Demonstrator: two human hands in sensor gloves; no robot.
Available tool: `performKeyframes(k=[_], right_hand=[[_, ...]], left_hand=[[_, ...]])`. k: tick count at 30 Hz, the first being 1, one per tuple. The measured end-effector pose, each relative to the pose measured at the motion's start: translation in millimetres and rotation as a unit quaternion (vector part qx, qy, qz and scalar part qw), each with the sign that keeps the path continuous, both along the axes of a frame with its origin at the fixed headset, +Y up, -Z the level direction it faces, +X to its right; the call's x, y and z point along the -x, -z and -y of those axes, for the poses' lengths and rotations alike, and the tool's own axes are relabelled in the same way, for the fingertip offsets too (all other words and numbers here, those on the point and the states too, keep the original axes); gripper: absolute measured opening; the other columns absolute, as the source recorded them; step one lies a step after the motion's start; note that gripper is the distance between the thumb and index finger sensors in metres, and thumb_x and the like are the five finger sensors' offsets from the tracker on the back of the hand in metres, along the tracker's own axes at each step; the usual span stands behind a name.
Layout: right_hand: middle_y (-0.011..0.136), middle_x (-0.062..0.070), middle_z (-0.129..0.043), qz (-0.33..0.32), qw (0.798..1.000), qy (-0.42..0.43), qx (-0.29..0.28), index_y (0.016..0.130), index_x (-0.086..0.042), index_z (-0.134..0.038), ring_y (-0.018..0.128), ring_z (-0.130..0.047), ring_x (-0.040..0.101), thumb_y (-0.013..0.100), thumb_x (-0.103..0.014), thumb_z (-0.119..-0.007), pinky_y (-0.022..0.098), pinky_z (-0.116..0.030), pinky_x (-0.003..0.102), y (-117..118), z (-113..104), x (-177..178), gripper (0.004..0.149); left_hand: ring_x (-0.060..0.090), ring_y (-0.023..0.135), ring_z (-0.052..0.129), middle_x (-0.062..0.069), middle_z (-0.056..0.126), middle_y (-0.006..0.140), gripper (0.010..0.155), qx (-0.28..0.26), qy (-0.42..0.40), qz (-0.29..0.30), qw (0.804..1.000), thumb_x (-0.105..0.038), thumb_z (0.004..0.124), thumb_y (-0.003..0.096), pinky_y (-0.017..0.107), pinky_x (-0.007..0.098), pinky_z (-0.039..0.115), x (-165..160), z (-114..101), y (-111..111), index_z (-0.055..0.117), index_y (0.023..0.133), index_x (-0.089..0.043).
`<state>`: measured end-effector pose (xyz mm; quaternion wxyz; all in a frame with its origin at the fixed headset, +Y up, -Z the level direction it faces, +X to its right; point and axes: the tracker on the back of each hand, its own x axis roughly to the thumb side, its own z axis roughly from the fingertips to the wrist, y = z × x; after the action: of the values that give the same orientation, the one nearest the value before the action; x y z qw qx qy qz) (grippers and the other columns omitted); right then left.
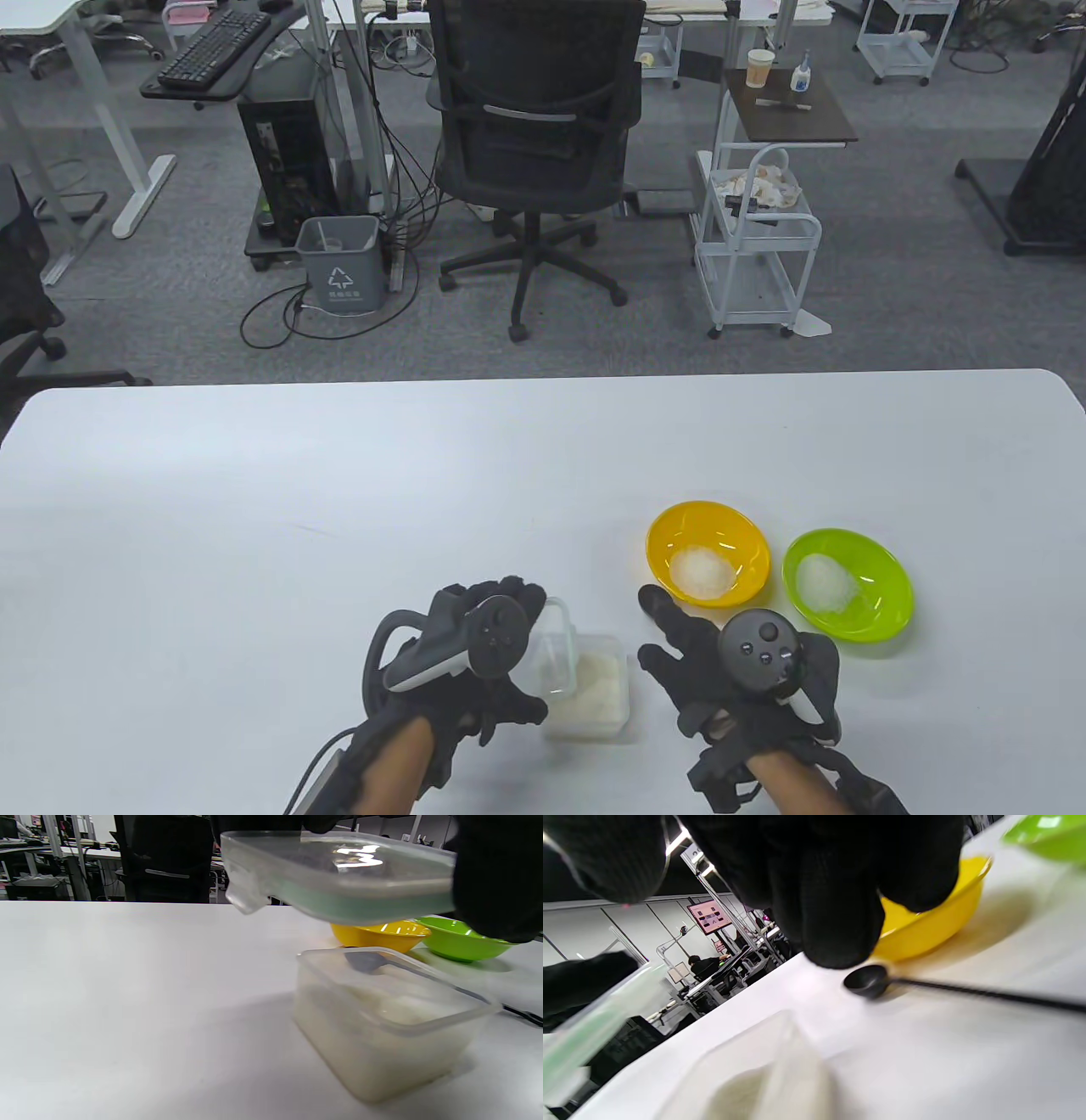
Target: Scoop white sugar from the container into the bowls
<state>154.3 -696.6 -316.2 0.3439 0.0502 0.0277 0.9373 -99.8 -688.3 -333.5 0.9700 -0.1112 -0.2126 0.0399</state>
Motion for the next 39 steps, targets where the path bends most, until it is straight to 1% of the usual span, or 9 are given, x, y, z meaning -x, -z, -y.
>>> performKeyframes(k=[6, 11, 14, 17, 19, 24, 26, 30, 39], right_hand=[[0.072, 0.014, -0.101, 0.012, 0.996, 0.060, 0.068, 0.094, -0.015, -0.078, 0.032, -0.107, 0.019, 0.045, -0.054, -0.082, 0.041, -0.085, 0.042, 7, 17, 21, 0.063], [0.064, 0.010, -0.104, 0.023, 0.993, 0.075, 0.092, 0.089, -0.013, -0.081, 0.027, -0.107, 0.015, 0.045, -0.047, -0.084, 0.040, -0.086, 0.040, 10, 30, 20, 0.056], [0.062, 0.010, -0.104, 0.043, 0.988, 0.114, 0.095, 0.088, -0.013, -0.083, 0.026, -0.107, 0.015, 0.045, -0.047, -0.083, 0.039, -0.086, 0.040, 9, 34, 14, 0.054], [0.062, 0.010, -0.104, 0.061, 0.984, 0.136, 0.093, 0.088, -0.014, -0.082, 0.027, -0.107, 0.015, 0.046, -0.047, -0.083, 0.039, -0.087, 0.040, 9, 35, 7, 0.053], [0.063, 0.009, -0.104, 0.064, 0.982, 0.147, 0.096, 0.088, -0.014, -0.082, 0.027, -0.107, 0.015, 0.046, -0.047, -0.082, 0.040, -0.087, 0.040, 10, 37, 4, 0.053], [0.065, 0.008, -0.103, 0.070, 0.975, 0.179, 0.112, 0.090, -0.016, -0.080, 0.029, -0.107, 0.014, 0.047, -0.047, -0.080, 0.041, -0.086, 0.039, 12, 44, 0, 0.053], [0.066, 0.008, -0.102, 0.073, 0.973, 0.185, 0.120, 0.090, -0.016, -0.079, 0.029, -0.107, 0.014, 0.047, -0.047, -0.080, 0.042, -0.086, 0.039, 12, 46, 1, 0.053], [0.067, 0.007, -0.102, 0.068, 0.972, 0.185, 0.129, 0.090, -0.017, -0.079, 0.030, -0.107, 0.014, 0.047, -0.047, -0.080, 0.042, -0.086, 0.039, 12, 49, 3, 0.053], [0.052, 0.002, -0.103, 0.103, 0.977, 0.140, 0.126, 0.080, -0.025, -0.087, 0.023, -0.104, 0.012, 0.040, -0.052, -0.089, 0.042, -0.085, 0.038, 16, 54, -5, 0.048]], left_hand=[[0.025, 0.120, 0.048, -0.006, 0.035, 0.125, 0.113, 0.007, -0.020, 0.017, 1.000, -0.074, 0.090, 0.0243, 0.088, 0.058, 0.033, -26, 10, -7, 0.035, 0.114, -0.036], [0.025, 0.120, 0.049, -0.006, 0.036, 0.126, 0.111, 0.011, -0.059, 0.017, 0.998, -0.075, 0.089, 0.0247, 0.087, 0.060, 0.032, -21, 25, -9, 0.035, 0.114, -0.037], [0.028, 0.122, 0.043, -0.004, 0.031, 0.126, 0.108, 0.032, -0.103, 0.014, 0.994, -0.077, 0.081, 0.0272, 0.086, 0.061, 0.029, -12, 30, -9, 0.031, 0.114, -0.036], [0.029, 0.121, 0.043, -0.002, 0.028, 0.126, 0.103, 0.030, -0.177, -0.021, 0.983, -0.079, 0.071, 0.0310, 0.086, 0.060, 0.031, 5, 31, -7, 0.027, 0.114, -0.036], [0.029, 0.119, 0.049, -0.001, 0.032, 0.125, 0.099, 0.041, -0.230, -0.070, 0.970, -0.078, 0.067, 0.0342, 0.086, 0.059, 0.035, 17, 35, -4, 0.027, 0.114, -0.034], [0.021, 0.096, 0.087, -0.005, 0.072, 0.110, 0.083, 0.087, -0.303, -0.142, 0.938, -0.067, 0.068, 0.0409, 0.079, 0.053, 0.061, 36, 51, 3, 0.046, 0.111, -0.030], [0.017, 0.084, 0.098, -0.008, 0.085, 0.100, 0.076, 0.106, -0.308, -0.137, 0.935, -0.064, 0.068, 0.0423, 0.074, 0.049, 0.071, 37, 53, 6, 0.054, 0.109, -0.029], [0.012, 0.074, 0.103, -0.013, 0.091, 0.091, 0.070, 0.138, -0.324, -0.149, 0.924, -0.058, 0.072, 0.0441, 0.069, 0.045, 0.076, 34, 56, 8, 0.059, 0.107, -0.029], [0.009, 0.056, 0.106, -0.018, 0.097, 0.069, 0.062, 0.109, -0.291, -0.216, 0.926, -0.054, 0.081, 0.0409, 0.061, 0.043, 0.081, 37, 57, 7, 0.075, 0.097, -0.029]])
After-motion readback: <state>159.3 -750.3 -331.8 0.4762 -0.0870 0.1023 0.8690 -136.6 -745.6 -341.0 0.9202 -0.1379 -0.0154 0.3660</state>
